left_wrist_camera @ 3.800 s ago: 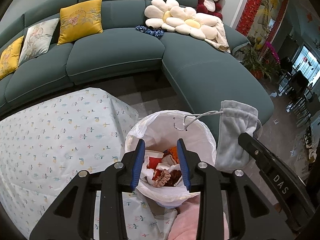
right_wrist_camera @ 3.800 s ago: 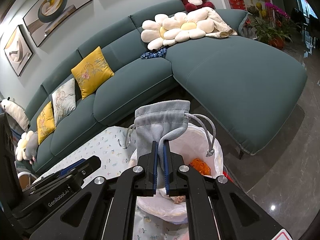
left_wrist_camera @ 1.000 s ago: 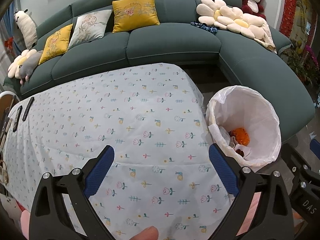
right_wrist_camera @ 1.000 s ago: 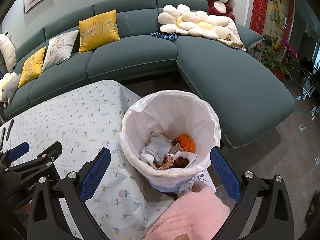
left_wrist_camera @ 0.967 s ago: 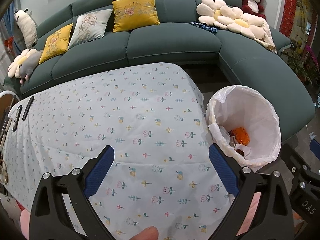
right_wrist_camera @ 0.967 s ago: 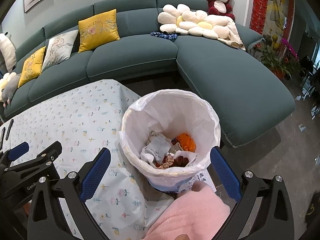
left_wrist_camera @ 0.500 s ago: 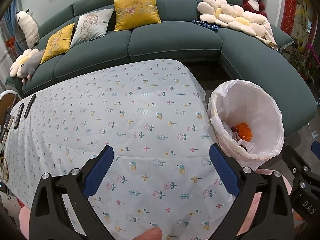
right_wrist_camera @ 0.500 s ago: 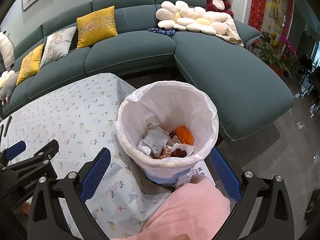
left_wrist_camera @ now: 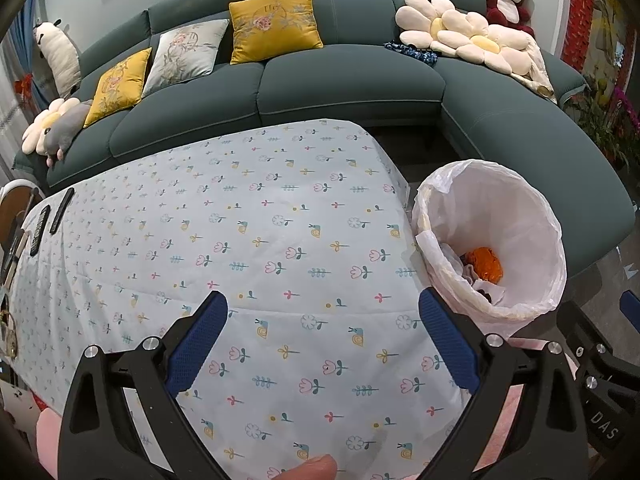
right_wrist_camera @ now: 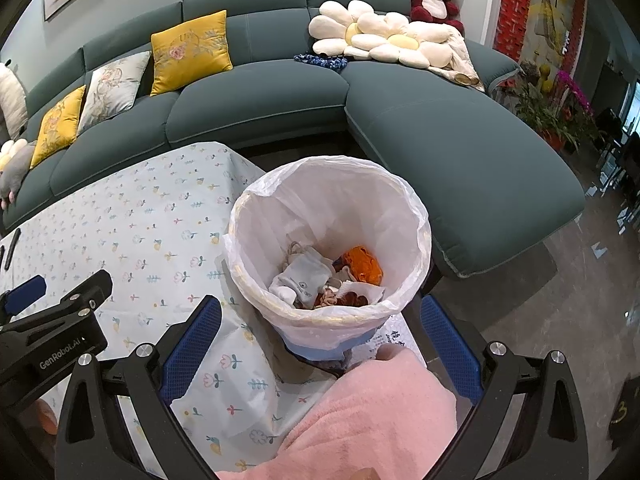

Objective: Collect trash

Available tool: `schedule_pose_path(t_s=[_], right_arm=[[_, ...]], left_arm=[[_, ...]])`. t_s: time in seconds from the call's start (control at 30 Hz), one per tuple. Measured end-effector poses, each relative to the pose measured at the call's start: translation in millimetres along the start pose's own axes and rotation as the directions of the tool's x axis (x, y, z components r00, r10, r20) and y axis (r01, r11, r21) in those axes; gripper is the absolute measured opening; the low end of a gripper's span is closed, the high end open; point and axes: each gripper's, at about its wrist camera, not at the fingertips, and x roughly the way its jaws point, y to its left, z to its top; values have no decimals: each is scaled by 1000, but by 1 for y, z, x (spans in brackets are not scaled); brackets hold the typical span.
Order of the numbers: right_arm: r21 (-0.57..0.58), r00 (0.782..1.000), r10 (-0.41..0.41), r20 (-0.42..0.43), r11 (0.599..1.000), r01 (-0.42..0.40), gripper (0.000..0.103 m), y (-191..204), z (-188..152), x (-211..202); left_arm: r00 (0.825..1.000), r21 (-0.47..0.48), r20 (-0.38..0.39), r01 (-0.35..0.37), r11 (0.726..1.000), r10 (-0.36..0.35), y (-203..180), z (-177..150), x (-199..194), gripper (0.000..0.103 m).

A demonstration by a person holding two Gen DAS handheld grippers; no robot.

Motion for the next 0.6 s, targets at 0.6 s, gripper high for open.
schedule_pose_path(t_s=[0.6], right_arm=[[-7,1000,1,-7,1000,-1,96,0,-2,1]], left_arm=[[1000,-7,3,1,1000,-1,-3,-2,-4,92]])
